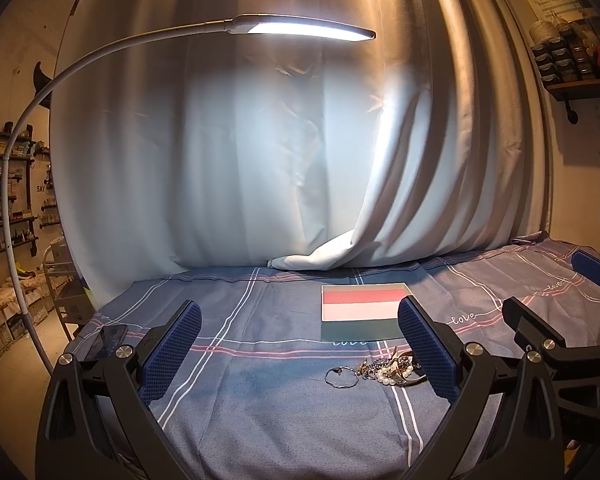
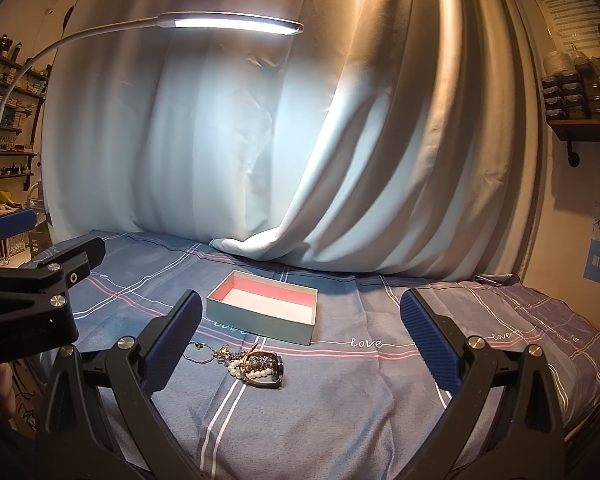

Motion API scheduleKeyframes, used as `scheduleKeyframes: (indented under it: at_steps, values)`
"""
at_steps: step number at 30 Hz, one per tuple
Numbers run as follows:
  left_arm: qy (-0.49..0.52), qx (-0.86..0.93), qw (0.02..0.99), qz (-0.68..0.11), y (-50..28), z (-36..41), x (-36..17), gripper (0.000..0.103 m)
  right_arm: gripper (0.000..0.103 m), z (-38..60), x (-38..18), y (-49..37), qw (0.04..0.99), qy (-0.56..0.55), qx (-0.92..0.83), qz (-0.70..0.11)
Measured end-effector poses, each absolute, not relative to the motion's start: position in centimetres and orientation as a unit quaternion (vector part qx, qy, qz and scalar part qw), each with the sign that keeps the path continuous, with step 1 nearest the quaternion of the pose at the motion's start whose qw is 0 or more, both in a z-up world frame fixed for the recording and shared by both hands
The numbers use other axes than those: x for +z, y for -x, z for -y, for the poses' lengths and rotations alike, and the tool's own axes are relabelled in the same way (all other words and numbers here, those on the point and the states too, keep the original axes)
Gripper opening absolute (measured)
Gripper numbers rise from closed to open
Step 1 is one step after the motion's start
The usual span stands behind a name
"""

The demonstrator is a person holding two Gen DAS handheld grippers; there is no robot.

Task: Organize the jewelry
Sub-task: 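Grasp the leather watch with the right gripper while the left gripper grasps the thin bangle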

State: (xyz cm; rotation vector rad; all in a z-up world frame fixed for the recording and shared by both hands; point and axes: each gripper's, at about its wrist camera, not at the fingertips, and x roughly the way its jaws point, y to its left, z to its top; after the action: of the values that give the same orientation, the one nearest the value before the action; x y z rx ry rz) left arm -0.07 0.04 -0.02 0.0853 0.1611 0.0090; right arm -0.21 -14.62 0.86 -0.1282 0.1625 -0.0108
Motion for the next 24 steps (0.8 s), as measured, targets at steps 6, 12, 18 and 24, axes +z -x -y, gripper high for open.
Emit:
scheduleKeyframes:
  at_steps: [6,12,18,24]
  values:
    - [-0.043,0.003,0.996,-0.084,-0.1,0.1,-0.1,0.097,0.098,14.6,0.7,0.2,0.994,0.064,-0.004,-0.084]
    - [-0.052,-0.003,0.992,-0.118,-1.6,0.2,-0.5,0.097,0.098,14.9,0.7,-1.4,0.989,0.061,0.006,-0.131]
    - [-0.077,-0.063,0.923,-0.373,-11.0,0.6,-3.5,0.097,0.098,15.4,-1.6,-10.0,0.935,0.081,0.06,-0.34]
    - [-0.047,-0.054,0.884,-0.462,-17.2,-0.6,-8.3,0.097,0.098,16.8,-5.3,-14.9,0.91,0.053,0.071,-0.404]
